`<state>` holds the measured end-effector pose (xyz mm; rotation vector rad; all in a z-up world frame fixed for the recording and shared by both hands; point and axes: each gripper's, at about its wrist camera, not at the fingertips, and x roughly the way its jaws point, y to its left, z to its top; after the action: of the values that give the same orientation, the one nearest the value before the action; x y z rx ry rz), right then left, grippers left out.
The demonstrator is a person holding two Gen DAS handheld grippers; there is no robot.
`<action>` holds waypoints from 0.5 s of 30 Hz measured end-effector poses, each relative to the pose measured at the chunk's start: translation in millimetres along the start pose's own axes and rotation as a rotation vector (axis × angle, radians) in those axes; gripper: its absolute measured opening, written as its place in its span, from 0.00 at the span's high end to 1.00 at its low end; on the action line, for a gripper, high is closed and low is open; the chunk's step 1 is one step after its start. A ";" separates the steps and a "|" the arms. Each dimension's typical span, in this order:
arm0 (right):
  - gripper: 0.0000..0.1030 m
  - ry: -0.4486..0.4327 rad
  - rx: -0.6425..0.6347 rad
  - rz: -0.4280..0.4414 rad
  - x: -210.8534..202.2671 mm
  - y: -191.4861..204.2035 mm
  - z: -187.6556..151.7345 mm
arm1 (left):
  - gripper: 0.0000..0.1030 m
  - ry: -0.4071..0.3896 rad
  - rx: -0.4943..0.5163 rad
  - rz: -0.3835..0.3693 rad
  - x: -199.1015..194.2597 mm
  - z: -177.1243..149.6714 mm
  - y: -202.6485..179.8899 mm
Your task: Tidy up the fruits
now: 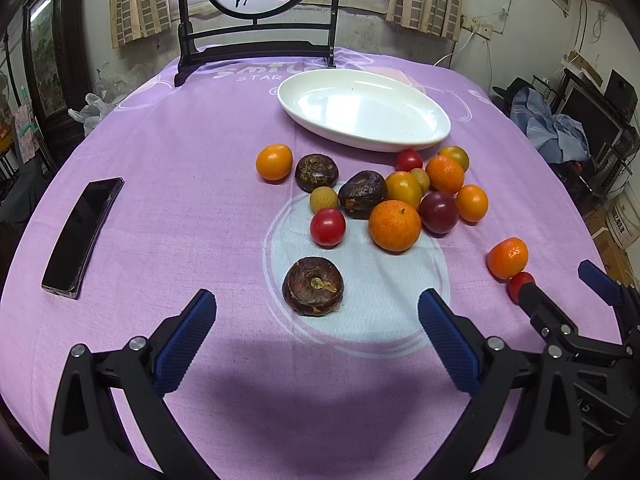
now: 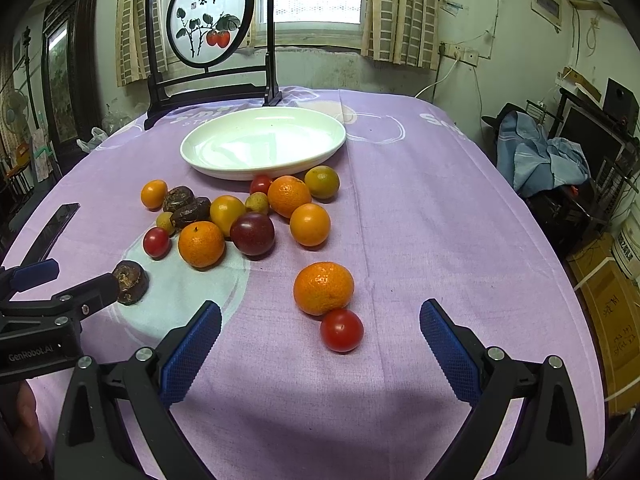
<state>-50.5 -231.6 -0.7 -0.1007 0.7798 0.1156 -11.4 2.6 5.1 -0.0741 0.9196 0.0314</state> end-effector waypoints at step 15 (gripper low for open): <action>0.03 0.004 0.002 0.002 1.3 -1.4 -1.0 | 0.04 0.007 0.005 -0.001 1.4 -2.1 -2.4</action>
<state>-50.1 -233.1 -2.3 -0.0980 0.7839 0.1169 -12.1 0.1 2.8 -0.0703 0.9269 0.0281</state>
